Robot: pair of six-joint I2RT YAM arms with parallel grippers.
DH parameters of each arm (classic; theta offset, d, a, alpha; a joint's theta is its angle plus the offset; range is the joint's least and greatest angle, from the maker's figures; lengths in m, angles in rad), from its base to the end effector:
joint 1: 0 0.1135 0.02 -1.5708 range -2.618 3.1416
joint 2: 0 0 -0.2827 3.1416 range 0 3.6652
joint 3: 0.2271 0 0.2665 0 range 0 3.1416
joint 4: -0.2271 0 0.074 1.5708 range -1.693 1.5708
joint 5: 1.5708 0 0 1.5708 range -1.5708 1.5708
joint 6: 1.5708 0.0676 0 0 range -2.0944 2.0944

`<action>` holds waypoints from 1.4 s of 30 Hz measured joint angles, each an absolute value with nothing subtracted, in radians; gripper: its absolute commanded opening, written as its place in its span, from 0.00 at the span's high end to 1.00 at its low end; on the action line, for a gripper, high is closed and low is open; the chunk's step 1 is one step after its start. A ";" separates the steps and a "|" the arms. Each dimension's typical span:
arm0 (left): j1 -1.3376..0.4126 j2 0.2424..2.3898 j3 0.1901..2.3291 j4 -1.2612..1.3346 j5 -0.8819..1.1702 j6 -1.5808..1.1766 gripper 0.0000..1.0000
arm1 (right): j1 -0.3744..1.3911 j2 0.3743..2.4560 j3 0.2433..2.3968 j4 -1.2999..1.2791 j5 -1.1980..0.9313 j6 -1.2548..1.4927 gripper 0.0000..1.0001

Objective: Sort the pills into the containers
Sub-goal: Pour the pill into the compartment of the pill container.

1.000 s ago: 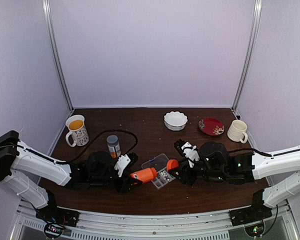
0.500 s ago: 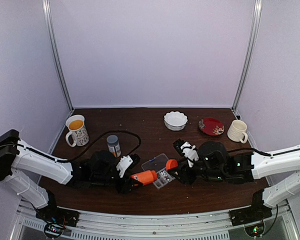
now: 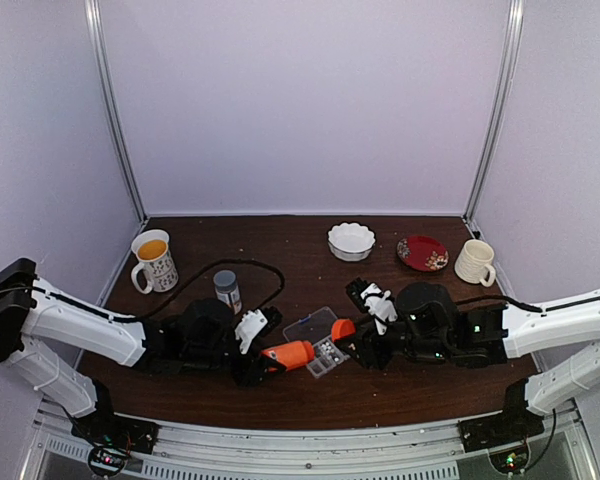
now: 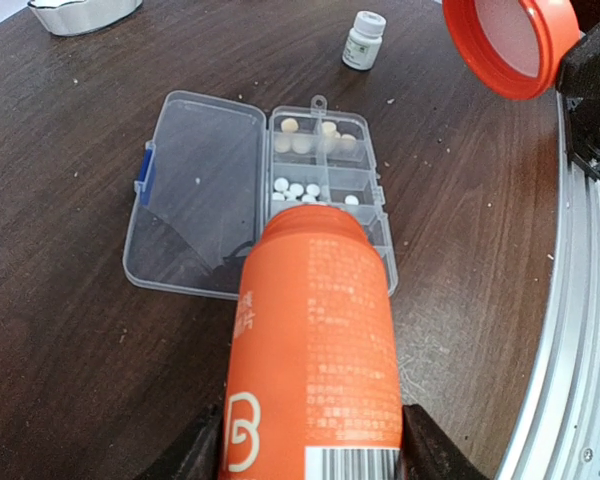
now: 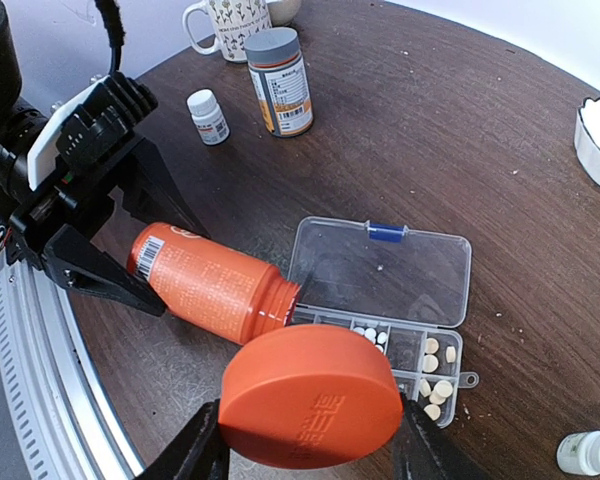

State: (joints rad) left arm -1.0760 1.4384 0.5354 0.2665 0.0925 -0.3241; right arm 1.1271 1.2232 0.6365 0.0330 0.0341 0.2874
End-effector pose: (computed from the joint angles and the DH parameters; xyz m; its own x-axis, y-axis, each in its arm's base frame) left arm 0.1390 -0.2707 0.1430 -0.5578 0.3661 -0.7448 0.7742 0.5528 -0.3081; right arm 0.1281 0.2641 0.2111 -0.4688 -0.3264 -0.8208 -0.7897 0.5712 0.2239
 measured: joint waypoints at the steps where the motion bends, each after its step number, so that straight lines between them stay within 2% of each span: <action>1: -1.076 1.438 0.535 0.267 0.092 -0.324 1.00 | 1.127 1.223 0.636 0.033 0.034 0.287 1.00; 42: -1.094 1.429 0.609 0.109 0.056 -0.297 1.00 | 1.127 1.235 0.656 0.015 0.026 0.288 1.00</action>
State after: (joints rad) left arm -1.0943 1.4288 0.6090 0.1089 0.0555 -0.2974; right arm 1.1271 1.2346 0.6559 0.0154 0.0257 0.2882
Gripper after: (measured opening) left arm 0.550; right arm 0.532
